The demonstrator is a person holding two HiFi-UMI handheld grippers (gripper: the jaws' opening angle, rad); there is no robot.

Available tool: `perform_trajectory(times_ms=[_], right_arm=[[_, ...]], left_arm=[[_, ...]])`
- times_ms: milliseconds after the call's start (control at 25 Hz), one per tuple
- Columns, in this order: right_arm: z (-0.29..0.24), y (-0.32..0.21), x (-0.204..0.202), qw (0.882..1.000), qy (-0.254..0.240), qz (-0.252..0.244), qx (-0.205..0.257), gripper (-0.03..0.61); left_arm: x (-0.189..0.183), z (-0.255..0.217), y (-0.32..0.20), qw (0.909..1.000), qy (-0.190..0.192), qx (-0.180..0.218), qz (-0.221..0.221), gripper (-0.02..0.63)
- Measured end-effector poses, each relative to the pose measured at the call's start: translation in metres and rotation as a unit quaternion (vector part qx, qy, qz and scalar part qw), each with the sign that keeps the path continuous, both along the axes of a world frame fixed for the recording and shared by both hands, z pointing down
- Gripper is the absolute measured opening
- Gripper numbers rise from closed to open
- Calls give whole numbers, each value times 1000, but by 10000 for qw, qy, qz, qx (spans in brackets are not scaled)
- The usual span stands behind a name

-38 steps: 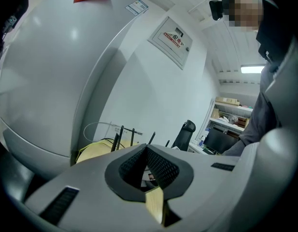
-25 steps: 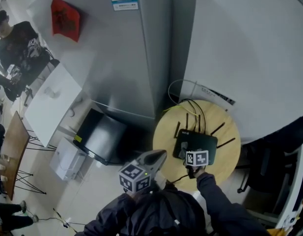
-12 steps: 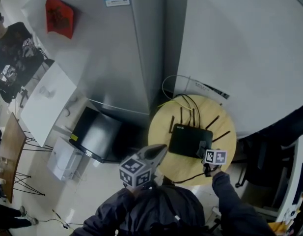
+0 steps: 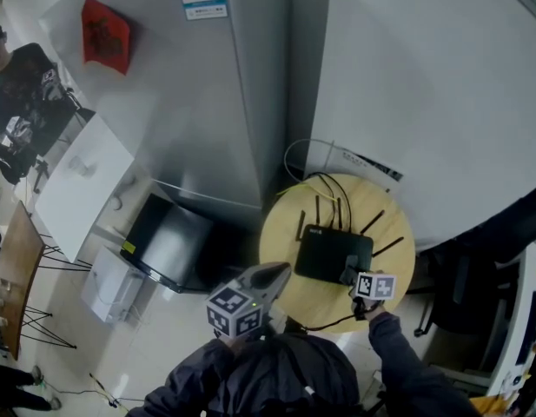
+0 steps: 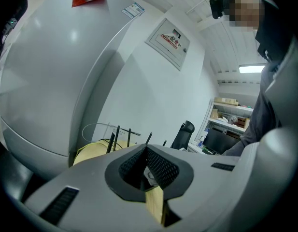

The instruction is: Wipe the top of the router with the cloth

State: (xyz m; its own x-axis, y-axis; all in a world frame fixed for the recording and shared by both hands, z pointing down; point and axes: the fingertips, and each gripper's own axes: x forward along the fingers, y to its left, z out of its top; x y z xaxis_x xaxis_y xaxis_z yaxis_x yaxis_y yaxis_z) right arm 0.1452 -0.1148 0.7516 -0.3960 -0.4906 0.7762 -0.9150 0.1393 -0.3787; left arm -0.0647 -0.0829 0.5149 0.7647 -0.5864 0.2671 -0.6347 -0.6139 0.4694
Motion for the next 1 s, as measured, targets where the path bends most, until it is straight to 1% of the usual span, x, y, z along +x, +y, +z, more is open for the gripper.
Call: perform_trajectory(times_ms=[160,280,360,440,560,680,880,1000], right_arm=[[-7,2,-76,9980,-389,-504,43,72],[-9,9,-132,9934,-535,-1016,55,72],[-7,14,-155,9903,-474,-1309,40,72],[-1,17,-162,9891,-379,-1424,-31,72],[2,21,-149,9894,-346,-1401,-140,72],[5,27,-120,9903,-345,-1328,-209,72],[9,37,-62,9945,-439,-891,-331,72],[11,41,-35,9958,-474,-675,-389,72]], left_arm=[[0,0,3,10000,-14,-19,-23,-6],[-1,0,4,10000,-33,-28,-54,-8],[-3,0,6,9999,-45,-43,-80,-6],[-6,1,6,9999,-66,-57,-105,-8],[-8,1,5,9999,-78,-46,-122,-6],[-6,1,4,9999,-63,-50,-102,-6],[6,1,2,10000,-22,-38,41,-8],[15,1,1,9999,-20,-30,143,-8]])
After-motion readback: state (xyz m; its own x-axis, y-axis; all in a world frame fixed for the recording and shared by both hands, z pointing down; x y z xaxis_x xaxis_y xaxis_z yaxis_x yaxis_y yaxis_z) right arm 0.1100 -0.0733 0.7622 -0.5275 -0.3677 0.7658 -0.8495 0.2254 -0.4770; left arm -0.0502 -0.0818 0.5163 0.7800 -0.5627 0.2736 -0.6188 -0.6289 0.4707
